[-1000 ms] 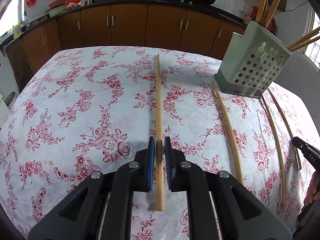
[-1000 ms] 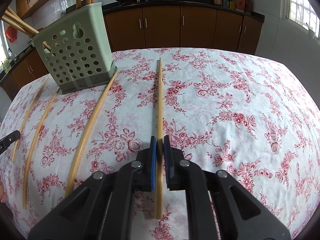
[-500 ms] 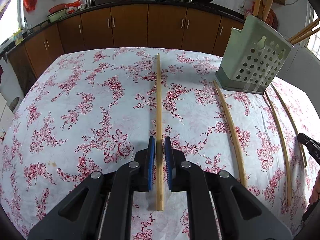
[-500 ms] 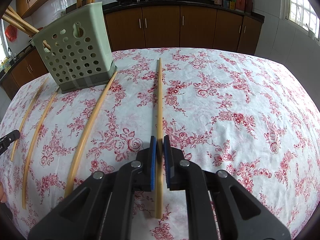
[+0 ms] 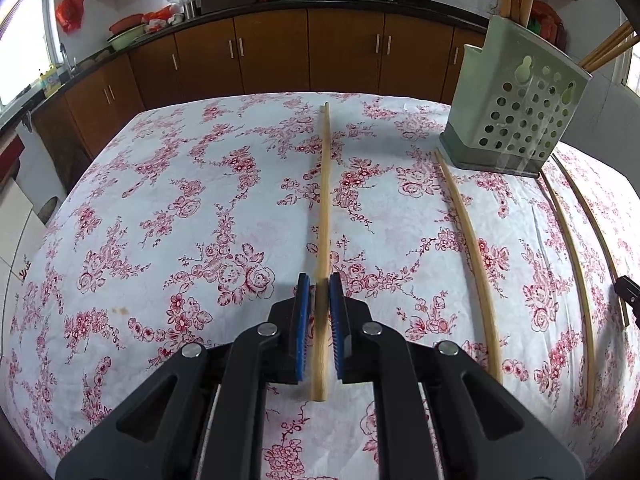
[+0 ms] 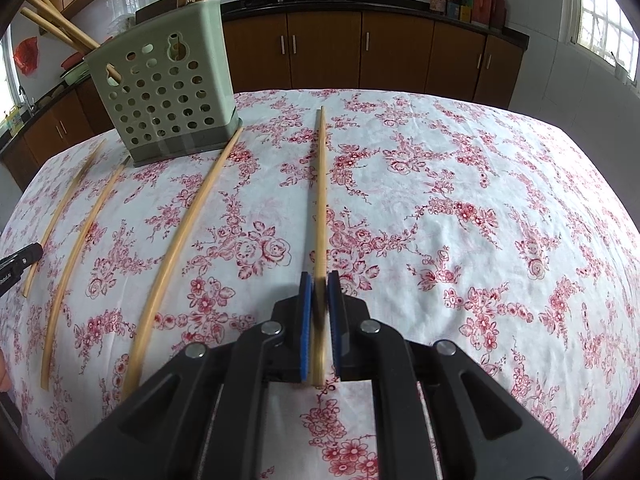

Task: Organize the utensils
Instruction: 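Raise the left tool's chopstick upright over the holder while the right tool does likewise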

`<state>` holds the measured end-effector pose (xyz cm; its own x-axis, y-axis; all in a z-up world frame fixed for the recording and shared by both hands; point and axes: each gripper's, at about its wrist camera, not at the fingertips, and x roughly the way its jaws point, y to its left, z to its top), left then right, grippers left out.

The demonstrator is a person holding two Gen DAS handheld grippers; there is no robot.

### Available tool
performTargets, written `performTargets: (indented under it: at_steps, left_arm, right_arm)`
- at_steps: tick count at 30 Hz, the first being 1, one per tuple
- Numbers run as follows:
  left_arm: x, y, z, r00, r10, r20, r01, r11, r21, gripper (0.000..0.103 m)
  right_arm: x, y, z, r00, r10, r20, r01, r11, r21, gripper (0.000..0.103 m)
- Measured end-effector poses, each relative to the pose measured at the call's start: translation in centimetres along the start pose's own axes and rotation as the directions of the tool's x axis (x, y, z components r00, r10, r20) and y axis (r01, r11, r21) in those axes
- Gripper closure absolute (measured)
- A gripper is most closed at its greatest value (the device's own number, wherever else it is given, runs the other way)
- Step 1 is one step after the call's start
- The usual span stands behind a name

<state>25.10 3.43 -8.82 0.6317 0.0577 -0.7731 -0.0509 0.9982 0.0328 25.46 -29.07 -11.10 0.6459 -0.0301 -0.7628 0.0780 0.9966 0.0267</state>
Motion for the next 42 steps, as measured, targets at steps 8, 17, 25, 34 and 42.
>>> performTargets:
  at_steps: [8, 17, 25, 34, 42]
  left_arm:
    - [-0.4, 0.0, -0.4, 1.0, 0.002, -0.001, -0.002, 1.0, 0.002, 0.094]
    - [-0.9, 0.1, -1.0, 1.0, 0.021, -0.002, -0.021, 1.0, 0.011, 0.095]
    - [-3.1, 0.7, -1.1, 0.999, 0.027, 0.047, -0.028, 0.999, 0.021, 0.095]
    - [-7.6, 0.9, 0.8, 0.985, 0.009, 0.172, -0.014, 1.0, 0.026, 0.095]
    - [-13.0, 2.6, 4.3, 0.946, -0.041, 0.321, 0.05, 0.999, -0.021, 0.096]
  right_arm:
    - [-0.3, 0.0, -0.2, 1.0, 0.008, -0.002, -0.008, 1.0, 0.0, 0.095]
    - [-1.0, -0.2, -0.3, 1.0, 0.023, 0.003, -0.023, 1.0, 0.016, 0.095]
    - [-4.5, -1.0, 1.0, 0.996, 0.021, 0.092, -0.024, 0.999, 0.037, 0.095]
    - [-7.9, -1.7, 2.8, 0.981, 0.014, 0.193, -0.023, 0.999, 0.047, 0.095]
    - [-12.0, -2.4, 5.5, 0.947, 0.02, 0.321, -0.04, 0.998, 0.056, 0.095]
